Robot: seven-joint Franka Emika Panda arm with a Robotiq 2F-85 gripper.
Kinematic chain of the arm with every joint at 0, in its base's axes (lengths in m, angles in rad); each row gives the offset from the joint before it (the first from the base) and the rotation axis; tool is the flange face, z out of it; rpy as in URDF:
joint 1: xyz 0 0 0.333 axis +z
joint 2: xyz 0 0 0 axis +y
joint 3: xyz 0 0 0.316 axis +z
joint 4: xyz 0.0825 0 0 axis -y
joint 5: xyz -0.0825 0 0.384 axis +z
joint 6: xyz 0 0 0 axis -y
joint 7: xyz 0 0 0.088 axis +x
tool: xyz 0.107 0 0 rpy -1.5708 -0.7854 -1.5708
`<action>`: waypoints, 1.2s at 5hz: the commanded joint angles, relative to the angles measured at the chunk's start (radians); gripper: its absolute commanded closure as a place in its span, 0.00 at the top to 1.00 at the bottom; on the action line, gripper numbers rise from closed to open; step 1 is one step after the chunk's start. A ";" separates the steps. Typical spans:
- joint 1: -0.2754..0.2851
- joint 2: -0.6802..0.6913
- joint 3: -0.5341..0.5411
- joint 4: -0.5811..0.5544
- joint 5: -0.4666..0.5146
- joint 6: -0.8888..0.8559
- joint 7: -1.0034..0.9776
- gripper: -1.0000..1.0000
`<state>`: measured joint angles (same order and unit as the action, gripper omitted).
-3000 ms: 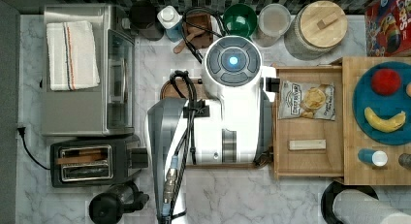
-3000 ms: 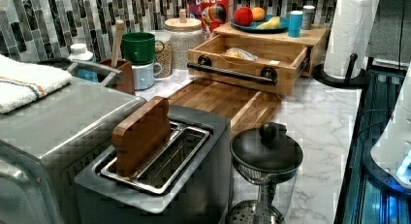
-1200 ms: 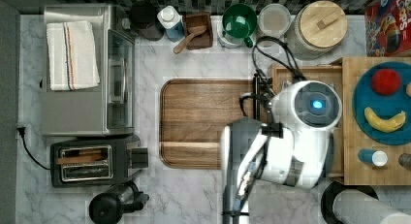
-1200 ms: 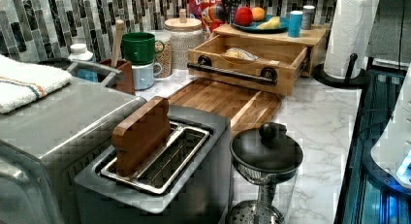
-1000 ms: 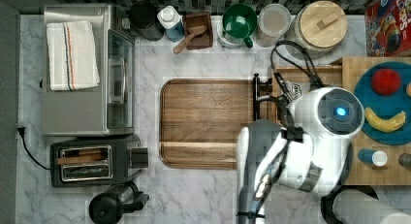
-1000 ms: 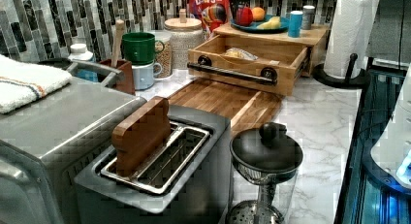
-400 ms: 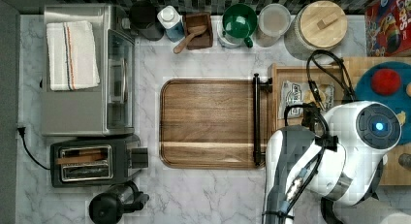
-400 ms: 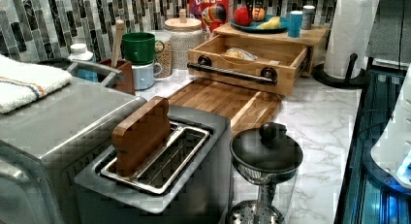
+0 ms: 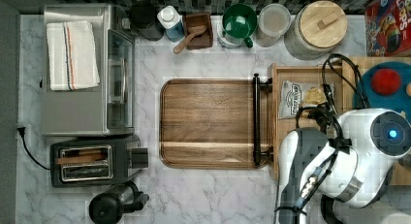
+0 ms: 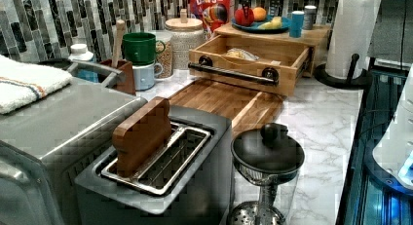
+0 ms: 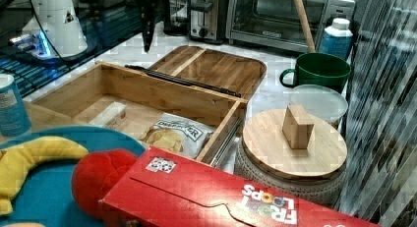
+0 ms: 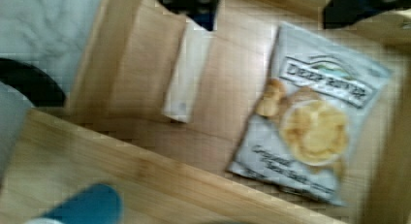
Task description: Pick up the butter.
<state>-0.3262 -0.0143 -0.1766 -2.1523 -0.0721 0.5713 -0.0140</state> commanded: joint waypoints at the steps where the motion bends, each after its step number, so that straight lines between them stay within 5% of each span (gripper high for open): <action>1: -0.055 0.070 -0.024 -0.094 0.002 0.135 0.022 1.00; 6: -0.077 0.176 -0.018 -0.195 0.098 0.409 -0.005 1.00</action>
<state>-0.3938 0.1863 -0.1934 -2.3730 0.0136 0.9727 -0.0130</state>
